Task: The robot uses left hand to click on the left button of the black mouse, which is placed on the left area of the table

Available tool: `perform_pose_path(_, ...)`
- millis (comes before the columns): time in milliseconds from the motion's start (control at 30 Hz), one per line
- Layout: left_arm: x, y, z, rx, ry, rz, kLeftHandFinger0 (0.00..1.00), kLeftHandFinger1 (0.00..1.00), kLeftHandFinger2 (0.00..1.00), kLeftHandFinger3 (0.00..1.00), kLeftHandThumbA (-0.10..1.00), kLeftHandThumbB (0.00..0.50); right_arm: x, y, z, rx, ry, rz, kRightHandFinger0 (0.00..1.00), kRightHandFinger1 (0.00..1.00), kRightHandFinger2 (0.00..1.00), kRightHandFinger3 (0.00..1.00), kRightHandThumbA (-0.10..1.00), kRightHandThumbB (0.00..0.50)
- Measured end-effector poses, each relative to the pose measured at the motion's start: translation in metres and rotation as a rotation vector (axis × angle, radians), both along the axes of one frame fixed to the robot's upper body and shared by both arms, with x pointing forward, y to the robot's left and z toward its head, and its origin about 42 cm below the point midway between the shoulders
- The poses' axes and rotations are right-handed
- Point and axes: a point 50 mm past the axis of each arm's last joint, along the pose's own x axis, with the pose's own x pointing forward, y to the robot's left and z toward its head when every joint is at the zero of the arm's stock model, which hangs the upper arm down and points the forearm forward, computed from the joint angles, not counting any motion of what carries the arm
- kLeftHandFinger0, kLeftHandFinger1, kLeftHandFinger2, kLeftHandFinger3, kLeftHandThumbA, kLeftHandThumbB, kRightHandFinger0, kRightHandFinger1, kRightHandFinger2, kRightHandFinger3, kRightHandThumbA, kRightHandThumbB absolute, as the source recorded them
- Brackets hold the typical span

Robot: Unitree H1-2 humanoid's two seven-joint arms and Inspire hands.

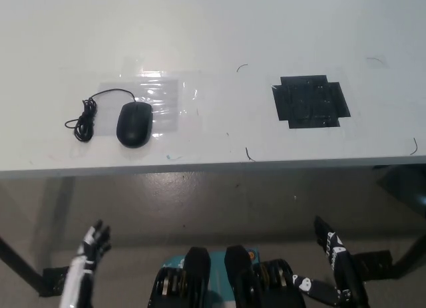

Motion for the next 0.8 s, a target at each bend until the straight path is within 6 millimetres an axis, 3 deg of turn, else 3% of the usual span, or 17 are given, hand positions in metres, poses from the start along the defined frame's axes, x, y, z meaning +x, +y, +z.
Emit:
perform_pose_path(67,-0.002,0.004,0.019,0.003,-0.075,0.001,1.0,1.0,1.0,1.0,1.0,0.386,0.0,-0.002,0.0,-0.004,-0.002,-0.005,1.0,1.0,1.0,1.0,1.0,0.3)
perform_pose_path(133,-0.002,0.01,0.035,0.013,-0.131,-0.002,1.0,1.0,1.0,1.0,1.0,0.444,0.0,-0.003,0.0,-0.006,-0.004,-0.007,1.0,1.0,1.0,1.0,1.0,0.301)
perform_pose_path(167,-0.003,0.013,0.045,0.024,-0.165,-0.005,1.0,0.83,0.88,1.0,1.0,0.489,0.0,-0.004,0.0,-0.007,-0.004,-0.009,1.0,1.0,1.0,1.0,1.0,0.308)
perform_pose_path(200,-0.005,0.017,0.053,0.031,-0.191,-0.007,1.0,0.8,0.87,1.0,1.0,0.489,0.0,-0.004,0.0,-0.008,-0.004,-0.01,1.0,1.0,1.0,1.0,1.0,0.309)
perform_pose_path(233,-0.006,0.021,0.065,0.041,-0.226,-0.011,0.73,0.58,0.7,1.0,1.0,0.498,-0.001,-0.005,0.0,-0.01,-0.003,-0.012,1.0,1.0,1.0,1.0,1.0,0.307)
perform_pose_path(267,-0.006,0.025,0.074,0.049,-0.251,-0.015,0.41,0.29,0.48,1.0,1.0,0.5,-0.001,-0.006,0.0,-0.011,-0.002,-0.013,1.0,1.0,1.0,1.0,1.0,0.307)
perform_pose_path(300,-0.006,0.032,0.089,0.066,-0.292,-0.025,0.3,0.16,0.36,1.0,1.0,0.5,-0.001,-0.006,0.0,-0.012,-0.003,-0.015,1.0,1.0,1.0,1.0,1.0,0.307)
perform_pose_path(333,-0.006,0.034,0.094,0.072,-0.304,-0.03,0.07,0.01,0.07,1.0,1.0,0.5,-0.001,-0.007,0.0,-0.013,-0.003,-0.016,1.0,1.0,1.0,1.0,1.0,0.306)
perform_pose_path(367,-0.005,0.042,0.115,0.104,-0.353,-0.051,0.01,0.0,0.01,1.0,1.0,0.498,-0.001,-0.007,0.0,-0.014,-0.003,-0.019,1.0,1.0,1.0,1.0,1.0,0.306)
perform_pose_path(433,-0.003,0.048,0.133,0.137,-0.395,-0.069,0.0,0.0,0.0,1.0,1.0,0.5,-0.001,-0.008,0.0,-0.014,-0.004,-0.023,1.0,1.0,1.0,1.0,1.0,0.311)
perform_pose_path(467,0.002,0.054,0.159,0.184,-0.448,-0.091,0.0,0.0,0.0,1.0,1.0,0.5,-0.002,-0.009,-0.001,-0.014,-0.004,-0.028,1.0,1.0,1.0,1.0,1.0,0.304)
perform_pose_path(567,0.011,0.062,0.191,0.239,-0.505,-0.111,0.0,0.0,0.0,1.0,1.0,0.5,-0.003,-0.009,-0.001,-0.017,-0.004,-0.033,1.0,1.0,1.0,1.0,1.0,0.304)
perform_pose_path(667,0.035,0.07,0.23,0.303,-0.554,-0.135,0.0,0.0,0.02,1.0,1.0,0.463,-0.003,-0.01,-0.001,-0.02,-0.005,-0.038,1.0,1.0,1.0,1.0,1.0,0.308)
perform_pose_path(700,0.038,0.071,0.235,0.312,-0.559,-0.139,0.0,0.0,0.02,1.0,1.0,0.46,-0.003,-0.01,-0.001,-0.02,-0.005,-0.038,1.0,1.0,1.0,1.0,1.0,0.31)
perform_pose_path(733,0.049,0.074,0.252,0.343,-0.575,-0.151,0.0,0.0,0.07,1.0,1.0,0.433,-0.003,-0.01,-0.001,-0.021,-0.005,-0.038,1.0,1.0,1.0,1.0,1.0,0.31)
perform_pose_path(800,0.063,0.078,0.276,0.389,-0.591,-0.165,0.05,0.04,0.27,1.0,1.0,0.412,-0.003,-0.011,-0.001,-0.022,-0.005,-0.039,1.0,1.0,1.0,1.0,1.0,0.304)
